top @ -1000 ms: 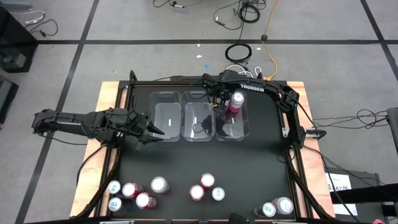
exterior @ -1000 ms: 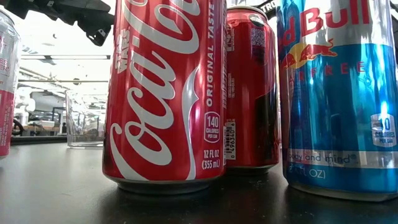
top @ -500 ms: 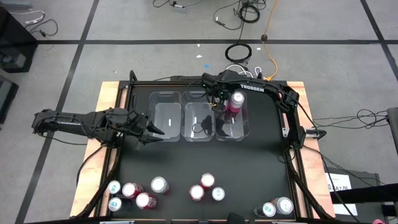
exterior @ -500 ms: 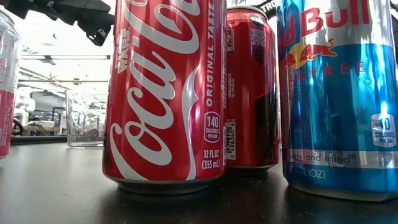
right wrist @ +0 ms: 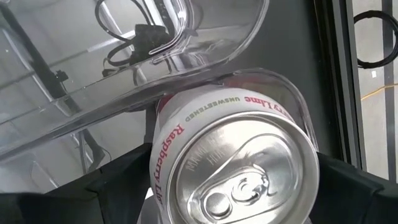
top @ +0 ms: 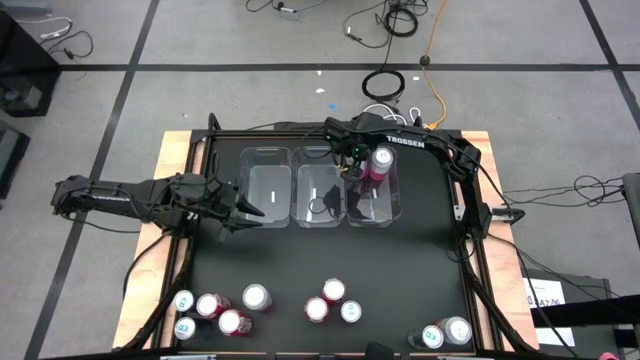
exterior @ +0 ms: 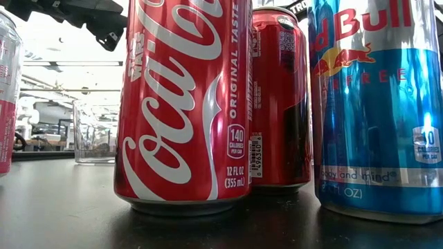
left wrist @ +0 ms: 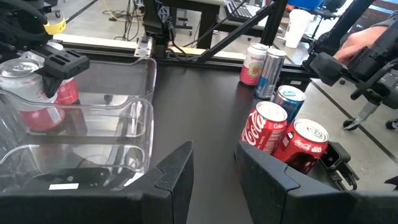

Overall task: Sort soda cans
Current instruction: Put the pink-white soda can into the right transparent bin

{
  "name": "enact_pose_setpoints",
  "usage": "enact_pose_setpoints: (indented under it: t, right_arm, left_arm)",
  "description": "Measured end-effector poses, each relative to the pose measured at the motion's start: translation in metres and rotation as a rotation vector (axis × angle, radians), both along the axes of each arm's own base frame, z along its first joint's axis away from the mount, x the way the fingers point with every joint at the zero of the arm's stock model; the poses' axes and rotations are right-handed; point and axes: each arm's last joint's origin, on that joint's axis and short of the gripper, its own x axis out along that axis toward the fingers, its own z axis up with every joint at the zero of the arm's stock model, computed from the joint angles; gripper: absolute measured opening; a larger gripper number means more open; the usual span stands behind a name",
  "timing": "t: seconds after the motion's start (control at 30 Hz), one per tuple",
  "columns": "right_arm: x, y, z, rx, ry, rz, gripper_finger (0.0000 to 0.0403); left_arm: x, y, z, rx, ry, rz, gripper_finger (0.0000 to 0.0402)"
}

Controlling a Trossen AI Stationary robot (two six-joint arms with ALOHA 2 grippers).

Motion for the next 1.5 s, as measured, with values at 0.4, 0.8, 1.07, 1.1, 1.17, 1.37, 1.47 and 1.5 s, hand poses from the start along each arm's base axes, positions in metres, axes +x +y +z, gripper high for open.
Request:
enact_pose_setpoints:
  t: [0.4,0.8,1.07,1.1,1.17,1.37,1.47,1.5]
  right_arm:
    - [0.000,0.000,0.000,-0.002,0.010,0.022,0.0345]
    - [-0.002,0.000,0.000,-0.026,0.039,0.015,0.0354]
    - [-0.003,-0.001,0.000,-0.045,0.049,0.007,0.0397]
    - [-0.003,-0.001,0.000,-0.045,0.049,0.007,0.0397]
    - [-0.003,0.000,0.001,-0.046,0.047,0.006,0.0394]
    - [-0.008,0.002,0.024,-0.068,0.003,-0.032,0.0393]
    - [-0.010,0.003,0.043,-0.078,-0.029,-0.048,0.0392]
    - [-0.011,0.003,0.051,-0.083,-0.046,-0.061,0.0392]
  left_arm:
    - [0.000,0.000,0.000,0.001,0.000,0.000,0.0131]
    - [0.000,0.000,0.000,0.001,0.000,0.000,0.0131]
    - [0.000,0.000,0.000,0.001,0.000,0.000,0.0131]
    - [0.000,0.000,0.000,0.001,0.000,0.000,0.0131]
    - [0.000,0.000,0.000,0.001,0.000,0.000,0.0131]
    - [0.000,0.000,0.000,0.001,0.000,0.000,0.0131]
    - [0.000,0.000,0.000,0.001,-0.001,0.000,0.0131]
    - [0.000,0.000,0.000,0.001,0.000,0.000,0.0131]
